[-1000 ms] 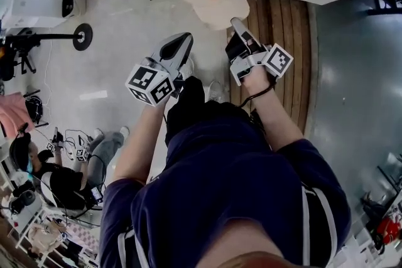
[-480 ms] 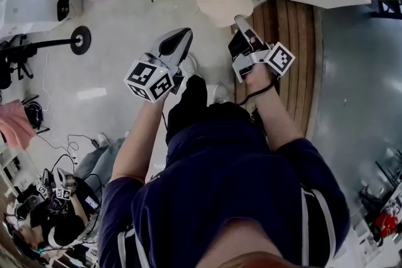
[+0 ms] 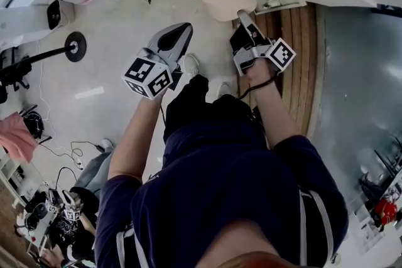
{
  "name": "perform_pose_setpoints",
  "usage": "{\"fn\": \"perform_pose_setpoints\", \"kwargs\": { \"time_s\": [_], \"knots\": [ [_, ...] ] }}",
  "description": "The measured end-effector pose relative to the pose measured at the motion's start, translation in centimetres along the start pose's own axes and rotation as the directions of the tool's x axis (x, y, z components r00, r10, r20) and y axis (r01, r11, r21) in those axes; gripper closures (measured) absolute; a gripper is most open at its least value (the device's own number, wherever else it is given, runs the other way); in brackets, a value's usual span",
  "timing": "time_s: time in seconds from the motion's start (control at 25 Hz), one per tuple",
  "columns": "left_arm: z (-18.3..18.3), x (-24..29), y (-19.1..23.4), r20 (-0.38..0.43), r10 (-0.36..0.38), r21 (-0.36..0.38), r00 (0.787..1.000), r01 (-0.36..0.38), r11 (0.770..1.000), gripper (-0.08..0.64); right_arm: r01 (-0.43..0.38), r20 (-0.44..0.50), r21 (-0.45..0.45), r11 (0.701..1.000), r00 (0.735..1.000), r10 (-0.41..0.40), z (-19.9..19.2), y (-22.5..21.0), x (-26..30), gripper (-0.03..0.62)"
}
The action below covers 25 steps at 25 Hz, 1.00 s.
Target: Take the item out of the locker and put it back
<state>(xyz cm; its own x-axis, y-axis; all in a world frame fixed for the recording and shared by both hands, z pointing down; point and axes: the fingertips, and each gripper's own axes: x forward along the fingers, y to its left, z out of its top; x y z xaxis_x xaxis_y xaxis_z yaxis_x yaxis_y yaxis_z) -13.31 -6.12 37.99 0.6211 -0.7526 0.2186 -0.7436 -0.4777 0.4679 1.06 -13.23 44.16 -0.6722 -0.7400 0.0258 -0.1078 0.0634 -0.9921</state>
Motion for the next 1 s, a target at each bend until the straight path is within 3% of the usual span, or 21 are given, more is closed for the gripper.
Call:
{"fn": "perform_pose_setpoints", "kwargs": {
  "time_s": [0.52,1.0],
  "knots": [
    [-1.2,4.3,9.5,-0.059,-0.016,-0.037,0.998,0.014,0.999,0.557,0.073,0.056,0.015,0.997,0.996,-0.074,2.0,-8.4,8.4,0.575],
    [-4.1,7.3,11.7,-0.056,-0.025,-0.006,0.998,0.024,1.0,0.557,0.013,0.054,0.028,1.0,0.998,-0.014,3.4,-12.7,10.9,0.575]
  ]
}}
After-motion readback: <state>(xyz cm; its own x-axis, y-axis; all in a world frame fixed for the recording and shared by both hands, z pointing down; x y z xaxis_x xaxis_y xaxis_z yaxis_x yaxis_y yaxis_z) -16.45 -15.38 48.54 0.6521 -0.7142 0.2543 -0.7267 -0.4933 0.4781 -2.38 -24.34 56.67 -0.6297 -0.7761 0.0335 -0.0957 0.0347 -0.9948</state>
